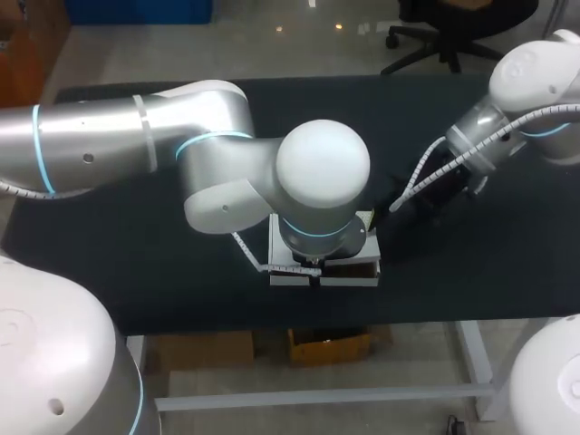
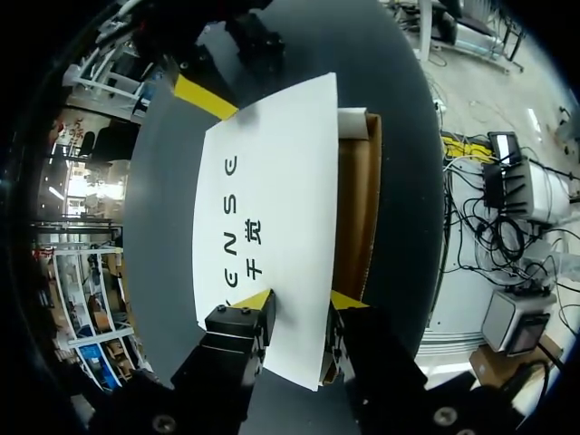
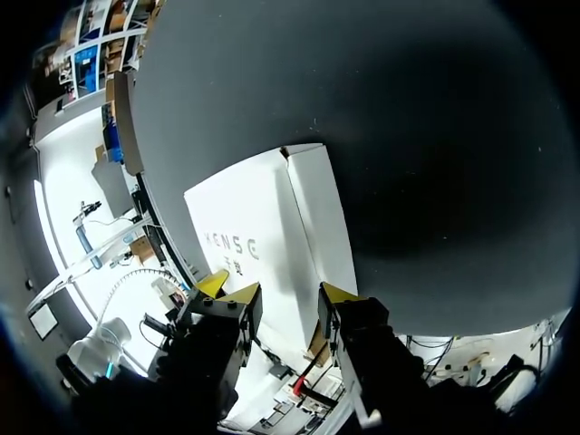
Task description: Assemble the packaging by folding the flat box into shape, placing the metal phone stand inside, and closing the box properly
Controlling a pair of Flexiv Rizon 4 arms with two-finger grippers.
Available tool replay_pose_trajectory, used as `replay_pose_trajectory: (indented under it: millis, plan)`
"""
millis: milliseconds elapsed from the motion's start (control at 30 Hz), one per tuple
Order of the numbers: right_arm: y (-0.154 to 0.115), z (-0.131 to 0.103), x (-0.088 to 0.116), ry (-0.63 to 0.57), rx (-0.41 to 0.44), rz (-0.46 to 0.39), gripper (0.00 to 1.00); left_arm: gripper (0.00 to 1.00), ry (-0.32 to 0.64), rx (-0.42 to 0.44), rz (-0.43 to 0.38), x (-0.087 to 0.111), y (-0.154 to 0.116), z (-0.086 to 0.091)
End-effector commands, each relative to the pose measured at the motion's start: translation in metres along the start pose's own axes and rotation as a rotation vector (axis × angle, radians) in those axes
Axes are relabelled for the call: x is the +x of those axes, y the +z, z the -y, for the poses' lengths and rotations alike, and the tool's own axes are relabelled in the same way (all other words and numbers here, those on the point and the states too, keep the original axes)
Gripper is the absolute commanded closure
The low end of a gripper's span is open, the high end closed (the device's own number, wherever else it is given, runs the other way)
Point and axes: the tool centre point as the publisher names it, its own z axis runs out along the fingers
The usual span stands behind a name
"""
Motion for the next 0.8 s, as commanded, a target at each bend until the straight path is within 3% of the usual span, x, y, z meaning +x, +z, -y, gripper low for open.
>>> replay_pose_trajectory:
  millis: [33, 367, 500, 600, 633, 800]
  plan:
    - [-0.006, 0.006, -0.004, 0.002, -0.015, -0.007, 0.62, 0.66, 0.000, -0.005, 0.005, 0.003, 0.002, 0.002]
    - [-0.020, 0.015, 0.002, -0.023, -0.054, -0.013, 0.64, 0.65, 0.003, -0.002, 0.004, 0.003, 0.001, 0.003]
    - [-0.023, 0.018, 0.004, -0.031, -0.063, -0.015, 0.85, 0.66, 0.002, -0.001, 0.003, 0.004, 0.001, 0.004]
    - [-0.022, 0.019, 0.006, -0.037, -0.066, -0.014, 0.92, 0.66, 0.002, -0.002, 0.003, 0.004, 0.001, 0.004]
    - [-0.022, 0.019, 0.007, -0.039, -0.067, -0.014, 1.00, 0.66, 0.002, -0.002, 0.003, 0.004, 0.001, 0.004]
    - [-0.022, 0.022, 0.012, -0.056, -0.069, -0.016, 1.00, 0.65, 0.001, -0.003, 0.002, 0.005, 0.001, 0.004]
